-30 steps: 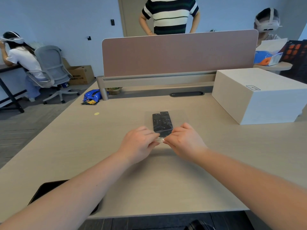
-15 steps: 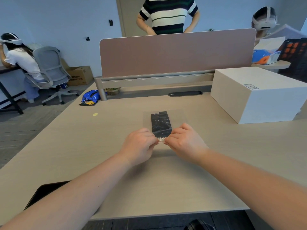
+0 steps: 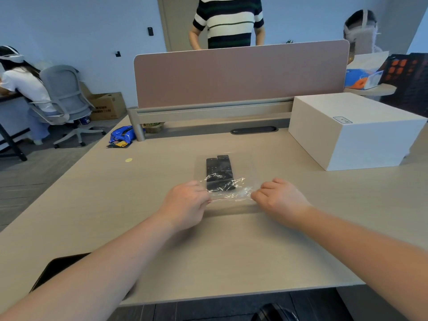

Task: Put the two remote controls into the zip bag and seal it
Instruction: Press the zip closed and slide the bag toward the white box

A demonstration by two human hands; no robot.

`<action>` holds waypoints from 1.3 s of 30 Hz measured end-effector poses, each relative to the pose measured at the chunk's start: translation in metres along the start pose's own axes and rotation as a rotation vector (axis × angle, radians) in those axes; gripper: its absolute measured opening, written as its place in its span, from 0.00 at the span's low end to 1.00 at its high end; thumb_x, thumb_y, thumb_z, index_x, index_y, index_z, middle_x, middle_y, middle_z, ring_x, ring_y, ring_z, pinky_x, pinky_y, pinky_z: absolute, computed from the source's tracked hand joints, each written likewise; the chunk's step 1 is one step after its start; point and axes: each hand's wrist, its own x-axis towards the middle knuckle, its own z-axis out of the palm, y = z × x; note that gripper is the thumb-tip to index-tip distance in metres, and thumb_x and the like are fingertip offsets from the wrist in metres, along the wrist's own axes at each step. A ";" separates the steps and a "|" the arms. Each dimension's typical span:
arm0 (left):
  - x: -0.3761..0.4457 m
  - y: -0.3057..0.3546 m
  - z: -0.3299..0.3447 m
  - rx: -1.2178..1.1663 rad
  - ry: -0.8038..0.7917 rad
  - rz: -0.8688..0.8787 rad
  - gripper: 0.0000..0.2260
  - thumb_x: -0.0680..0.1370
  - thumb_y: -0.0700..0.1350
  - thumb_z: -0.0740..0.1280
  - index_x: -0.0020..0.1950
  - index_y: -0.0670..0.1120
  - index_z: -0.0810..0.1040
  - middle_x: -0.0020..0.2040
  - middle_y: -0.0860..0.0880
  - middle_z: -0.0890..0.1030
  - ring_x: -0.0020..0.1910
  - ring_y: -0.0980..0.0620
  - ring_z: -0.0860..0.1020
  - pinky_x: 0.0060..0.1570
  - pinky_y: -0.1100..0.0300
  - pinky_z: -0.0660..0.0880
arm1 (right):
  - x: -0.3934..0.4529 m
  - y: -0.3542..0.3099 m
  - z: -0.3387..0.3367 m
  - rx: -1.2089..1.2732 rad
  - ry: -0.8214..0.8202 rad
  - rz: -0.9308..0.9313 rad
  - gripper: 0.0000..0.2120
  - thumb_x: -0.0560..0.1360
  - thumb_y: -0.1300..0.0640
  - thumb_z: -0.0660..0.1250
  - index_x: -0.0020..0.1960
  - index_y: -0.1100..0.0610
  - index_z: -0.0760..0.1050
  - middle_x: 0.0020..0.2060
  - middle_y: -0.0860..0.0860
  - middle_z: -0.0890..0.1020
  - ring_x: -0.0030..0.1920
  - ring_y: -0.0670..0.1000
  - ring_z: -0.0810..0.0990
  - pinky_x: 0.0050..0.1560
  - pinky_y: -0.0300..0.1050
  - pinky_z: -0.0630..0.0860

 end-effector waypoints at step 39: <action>0.007 -0.019 0.024 -0.340 -0.752 -0.472 0.65 0.49 0.83 0.52 0.76 0.47 0.40 0.78 0.51 0.43 0.77 0.49 0.47 0.77 0.51 0.46 | 0.011 -0.006 0.024 0.528 -0.559 0.542 0.28 0.82 0.44 0.44 0.77 0.56 0.47 0.78 0.50 0.50 0.78 0.50 0.47 0.77 0.51 0.47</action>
